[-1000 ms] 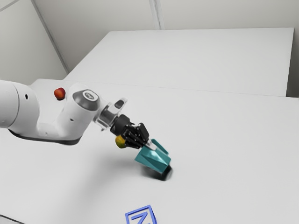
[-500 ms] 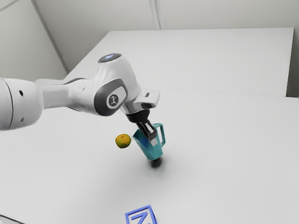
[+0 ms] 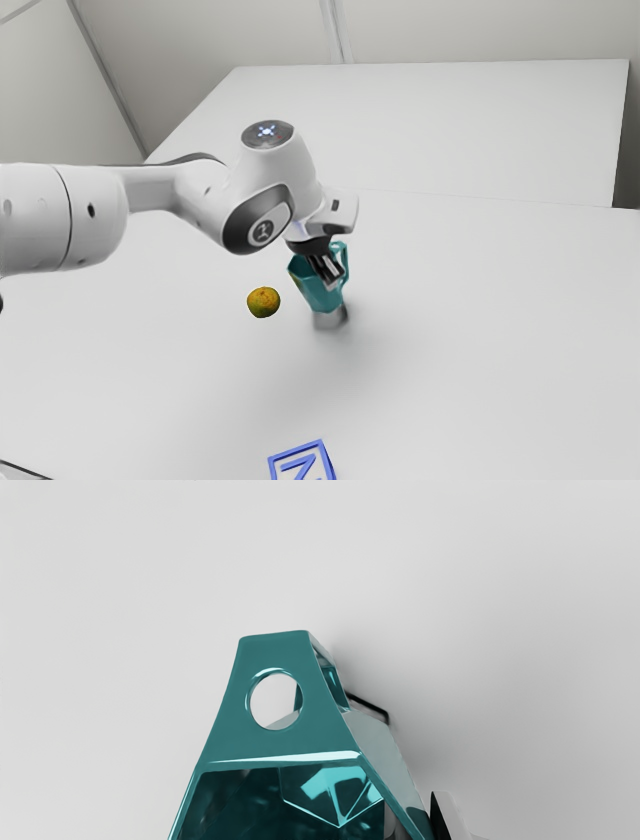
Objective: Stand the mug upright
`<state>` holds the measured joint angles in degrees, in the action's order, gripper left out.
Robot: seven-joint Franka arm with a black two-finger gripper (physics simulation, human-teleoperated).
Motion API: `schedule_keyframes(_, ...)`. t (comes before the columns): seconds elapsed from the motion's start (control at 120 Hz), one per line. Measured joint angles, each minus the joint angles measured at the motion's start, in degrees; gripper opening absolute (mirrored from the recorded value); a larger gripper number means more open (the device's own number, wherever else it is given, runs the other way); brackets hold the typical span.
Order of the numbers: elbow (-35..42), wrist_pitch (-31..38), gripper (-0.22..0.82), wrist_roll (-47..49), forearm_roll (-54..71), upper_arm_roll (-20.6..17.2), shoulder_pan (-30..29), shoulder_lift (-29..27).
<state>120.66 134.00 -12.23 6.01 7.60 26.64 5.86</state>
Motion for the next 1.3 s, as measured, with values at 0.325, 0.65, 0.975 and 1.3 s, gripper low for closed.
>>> schedule_keyframes(0.325,-0.39,0.60,-0.17,3.97,-0.19,0.02,-2.51,2.17)
schedule_keyframes(0.65,-0.51,0.99,-0.17,6.60,-1.39,-0.07,-3.22,3.54)
schedule_keyframes(0.975,-0.58,0.99,-0.17,8.53,-1.67,-0.08,-3.91,4.09)
schedule_keyframes(1.3,-0.58,-0.84,0.39,9.27,-2.66,-0.50,-3.75,0.19)
